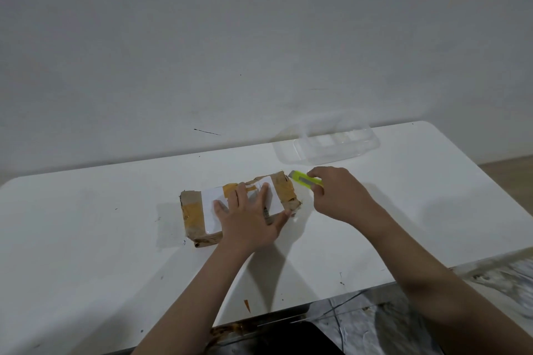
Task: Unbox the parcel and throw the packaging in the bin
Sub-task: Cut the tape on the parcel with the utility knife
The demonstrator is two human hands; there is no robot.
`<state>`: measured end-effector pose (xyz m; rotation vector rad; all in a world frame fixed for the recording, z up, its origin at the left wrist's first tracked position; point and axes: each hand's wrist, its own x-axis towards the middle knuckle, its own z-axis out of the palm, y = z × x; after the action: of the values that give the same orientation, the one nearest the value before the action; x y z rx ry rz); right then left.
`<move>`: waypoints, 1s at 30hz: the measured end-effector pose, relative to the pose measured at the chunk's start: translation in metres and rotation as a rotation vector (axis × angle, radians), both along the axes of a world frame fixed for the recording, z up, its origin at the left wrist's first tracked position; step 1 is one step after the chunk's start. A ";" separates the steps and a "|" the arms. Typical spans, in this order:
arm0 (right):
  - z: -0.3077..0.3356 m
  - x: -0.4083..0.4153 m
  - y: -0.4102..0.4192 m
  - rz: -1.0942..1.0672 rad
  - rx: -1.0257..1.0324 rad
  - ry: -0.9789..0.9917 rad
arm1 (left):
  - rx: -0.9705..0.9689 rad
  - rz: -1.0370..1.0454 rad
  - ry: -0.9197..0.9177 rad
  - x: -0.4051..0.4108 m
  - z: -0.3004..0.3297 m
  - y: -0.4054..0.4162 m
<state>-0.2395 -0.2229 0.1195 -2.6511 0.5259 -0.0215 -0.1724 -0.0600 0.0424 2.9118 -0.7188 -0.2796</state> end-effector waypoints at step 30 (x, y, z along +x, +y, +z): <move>0.029 0.001 -0.009 0.130 0.029 0.347 | -0.010 0.017 -0.014 -0.002 0.001 -0.002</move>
<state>-0.2389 -0.2324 0.1489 -2.6659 0.4554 0.4879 -0.1743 -0.0616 0.0432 2.9120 -0.6945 -0.2531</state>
